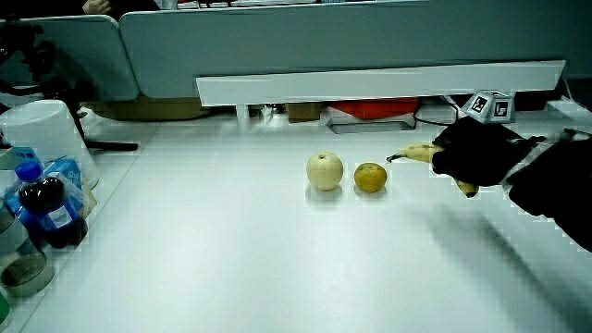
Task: Place banana
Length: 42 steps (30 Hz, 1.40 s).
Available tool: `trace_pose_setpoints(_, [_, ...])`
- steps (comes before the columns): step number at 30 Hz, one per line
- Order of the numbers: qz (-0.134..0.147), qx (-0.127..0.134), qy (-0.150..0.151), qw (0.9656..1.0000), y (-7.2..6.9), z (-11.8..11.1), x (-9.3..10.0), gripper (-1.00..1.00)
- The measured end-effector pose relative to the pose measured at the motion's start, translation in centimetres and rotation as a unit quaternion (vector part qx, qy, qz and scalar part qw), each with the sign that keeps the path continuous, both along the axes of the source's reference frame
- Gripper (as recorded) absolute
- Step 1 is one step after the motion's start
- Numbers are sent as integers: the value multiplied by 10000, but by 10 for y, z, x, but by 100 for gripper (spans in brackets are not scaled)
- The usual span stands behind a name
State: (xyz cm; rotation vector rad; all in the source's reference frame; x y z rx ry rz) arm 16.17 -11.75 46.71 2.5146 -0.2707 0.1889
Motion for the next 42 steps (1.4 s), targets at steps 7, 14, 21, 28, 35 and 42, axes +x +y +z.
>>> trace_pose_setpoints(7, [334,-322,201,9987,2,31,15,0])
trace_pose_setpoints(14, [533,-433,390,9969,4,46,21,0])
trace_pose_setpoints(21, [639,-611,555,9945,6,63,29,0])
trace_pose_setpoints(28, [715,-597,701,9932,12,74,35,0])
trace_pose_setpoints(35, [719,-469,701,9938,14,75,37,0])
trace_pose_setpoints(42, [316,-211,1129,9929,23,71,17,0])
